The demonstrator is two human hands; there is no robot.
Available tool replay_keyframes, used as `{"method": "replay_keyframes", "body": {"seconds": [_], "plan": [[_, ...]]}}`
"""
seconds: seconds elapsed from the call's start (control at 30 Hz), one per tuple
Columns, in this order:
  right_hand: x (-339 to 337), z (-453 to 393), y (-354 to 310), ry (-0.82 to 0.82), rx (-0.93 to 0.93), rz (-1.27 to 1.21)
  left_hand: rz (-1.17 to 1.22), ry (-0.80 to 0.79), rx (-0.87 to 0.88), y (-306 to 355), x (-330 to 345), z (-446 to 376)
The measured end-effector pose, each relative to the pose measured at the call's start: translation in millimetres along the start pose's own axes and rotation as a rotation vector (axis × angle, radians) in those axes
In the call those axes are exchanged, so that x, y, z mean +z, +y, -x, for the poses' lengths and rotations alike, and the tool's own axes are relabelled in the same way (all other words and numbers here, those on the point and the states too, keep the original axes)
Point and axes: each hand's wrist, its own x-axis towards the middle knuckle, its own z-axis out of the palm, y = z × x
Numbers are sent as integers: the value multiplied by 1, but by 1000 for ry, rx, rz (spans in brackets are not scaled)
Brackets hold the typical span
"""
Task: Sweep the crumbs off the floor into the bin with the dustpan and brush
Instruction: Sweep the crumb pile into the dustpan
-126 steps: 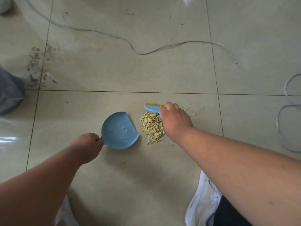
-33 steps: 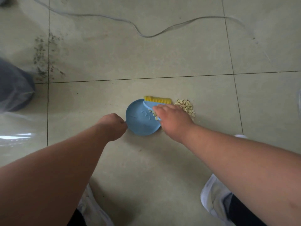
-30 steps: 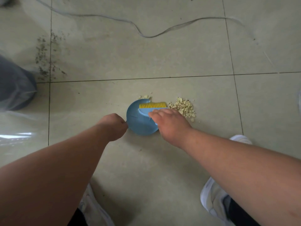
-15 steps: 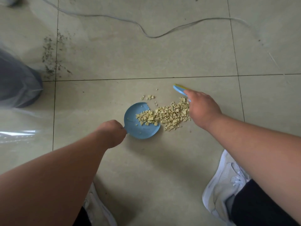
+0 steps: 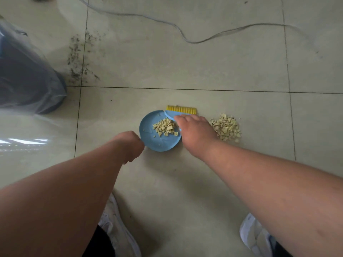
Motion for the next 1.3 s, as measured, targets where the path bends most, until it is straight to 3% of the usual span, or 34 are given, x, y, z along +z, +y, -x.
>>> {"method": "replay_keyframes", "body": {"seconds": [0.2, 0.3, 0.4, 0.53, 0.63, 0.73, 0.97, 1.2, 1.3], "plan": [[19, 30, -28, 14, -243, -74, -44, -13, 32, 7, -1, -6], [16, 33, -15, 58, -253, -91, -59, 26, 50, 5, 1, -7], [-2, 30, 18, 140, -119, -82, -103, 60, 79, 8, 0, -6], [-26, 33, 85, 216, 199, 16, -185, 89, 150, 13, -2, -9], [-29, 48, 125, 179, 433, 17, -264, 93, 183, 18, 1, -10], [-21, 60, 136, 131, 501, -34, -323, 89, 193, 25, 7, -9], [3, 61, 82, 55, 350, 25, -369, 91, 219, 42, 21, -6], [11, 72, 20, -31, -63, 51, -359, 84, 237, 59, 32, 1], [16, 77, 10, 7, -151, 30, -357, 78, 250, 61, 35, 2]]}}
